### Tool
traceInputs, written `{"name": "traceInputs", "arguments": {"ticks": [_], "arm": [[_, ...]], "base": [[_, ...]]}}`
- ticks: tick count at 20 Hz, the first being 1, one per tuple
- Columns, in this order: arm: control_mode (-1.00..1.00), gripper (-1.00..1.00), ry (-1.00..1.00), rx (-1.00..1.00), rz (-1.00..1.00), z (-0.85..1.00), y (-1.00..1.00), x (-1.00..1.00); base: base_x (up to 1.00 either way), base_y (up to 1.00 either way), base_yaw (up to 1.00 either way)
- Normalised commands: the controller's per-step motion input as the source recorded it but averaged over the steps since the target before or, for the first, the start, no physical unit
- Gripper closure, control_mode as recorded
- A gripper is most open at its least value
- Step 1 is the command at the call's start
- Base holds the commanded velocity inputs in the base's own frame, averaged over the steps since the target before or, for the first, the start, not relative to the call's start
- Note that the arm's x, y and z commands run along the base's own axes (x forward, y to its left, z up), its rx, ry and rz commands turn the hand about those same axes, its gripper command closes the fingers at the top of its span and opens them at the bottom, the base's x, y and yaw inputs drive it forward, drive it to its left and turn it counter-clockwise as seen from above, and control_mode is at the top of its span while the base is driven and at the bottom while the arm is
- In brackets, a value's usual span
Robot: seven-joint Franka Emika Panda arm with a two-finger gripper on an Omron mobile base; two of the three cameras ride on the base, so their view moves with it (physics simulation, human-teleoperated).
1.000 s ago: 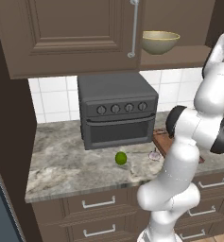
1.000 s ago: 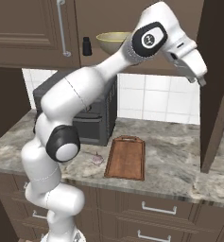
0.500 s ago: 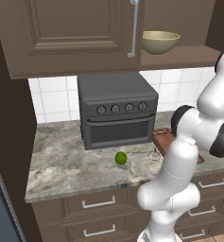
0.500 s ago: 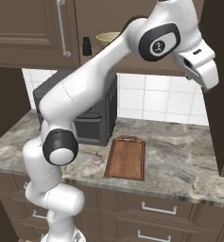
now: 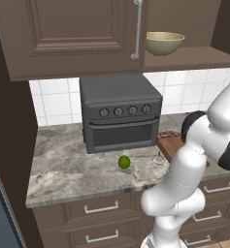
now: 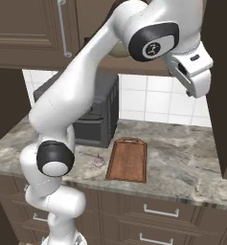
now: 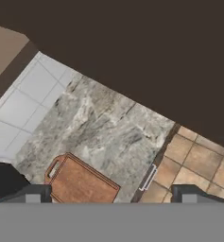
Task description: Open the cabinet. Place the bowl and condiment on the counter. Then place the lime and garlic on the cutting board.
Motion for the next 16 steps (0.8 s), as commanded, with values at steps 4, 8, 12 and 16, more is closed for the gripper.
{"name": "traceInputs", "arguments": {"ticks": [4,8,12,16], "arm": [[-1.0,-1.0,-0.15,0.0,0.09,-0.12,0.65,-0.63],[-1.0,-1.0,-0.18,0.0,0.1,-0.2,0.58,-0.65],[-1.0,-1.0,-0.27,-0.16,0.09,-0.68,0.67,-0.59],[-1.0,-1.0,-0.25,-0.23,0.1,-0.88,0.85,-0.53]], "base": [[0.0,0.0,0.0],[0.0,0.0,0.0],[0.0,0.0,0.0],[0.0,0.0,0.0]]}}
